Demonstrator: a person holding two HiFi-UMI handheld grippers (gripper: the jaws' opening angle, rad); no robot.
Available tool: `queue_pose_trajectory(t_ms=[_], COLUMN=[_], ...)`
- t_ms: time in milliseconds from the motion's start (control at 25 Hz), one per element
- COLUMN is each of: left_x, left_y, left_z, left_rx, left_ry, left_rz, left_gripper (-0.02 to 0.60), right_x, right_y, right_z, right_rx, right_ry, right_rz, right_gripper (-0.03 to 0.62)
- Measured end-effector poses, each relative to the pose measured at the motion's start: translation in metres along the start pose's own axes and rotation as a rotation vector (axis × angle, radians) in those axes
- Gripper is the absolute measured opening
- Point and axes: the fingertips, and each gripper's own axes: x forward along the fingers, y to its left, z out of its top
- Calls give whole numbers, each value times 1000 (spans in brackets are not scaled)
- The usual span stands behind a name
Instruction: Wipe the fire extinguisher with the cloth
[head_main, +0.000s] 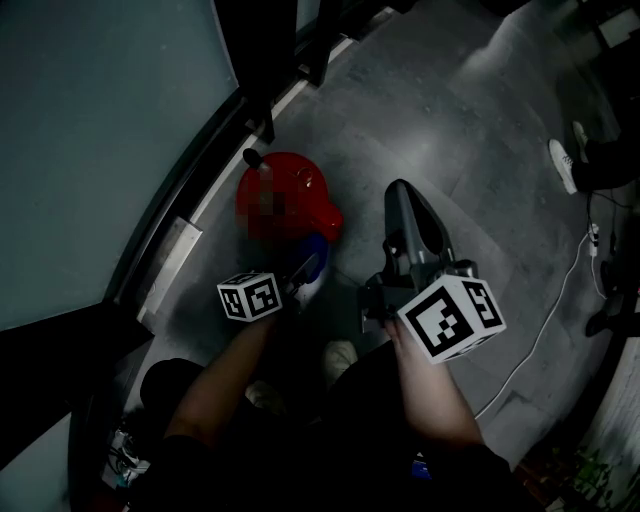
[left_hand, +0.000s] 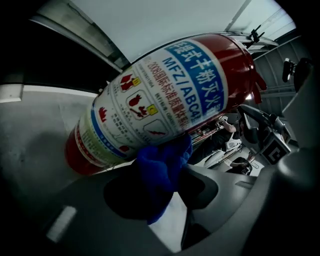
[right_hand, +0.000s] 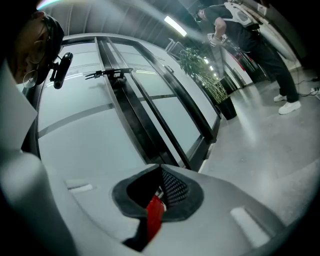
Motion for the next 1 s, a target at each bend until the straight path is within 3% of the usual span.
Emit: queue_pose_trajectory(t_ms=[480, 1000], left_x=[23, 46], left_y=[45, 91], left_z=[-35, -55], left_rx=[-120, -115], left_ry=[69, 172], left_rz=[11, 125], left_gripper=[164, 164], right_x=[-7, -26], right_y=[14, -13], right_z=[-6, 7], right_rx=[39, -12], right_ry=[38, 25], right_rz=[25, -52], right_gripper=[3, 3])
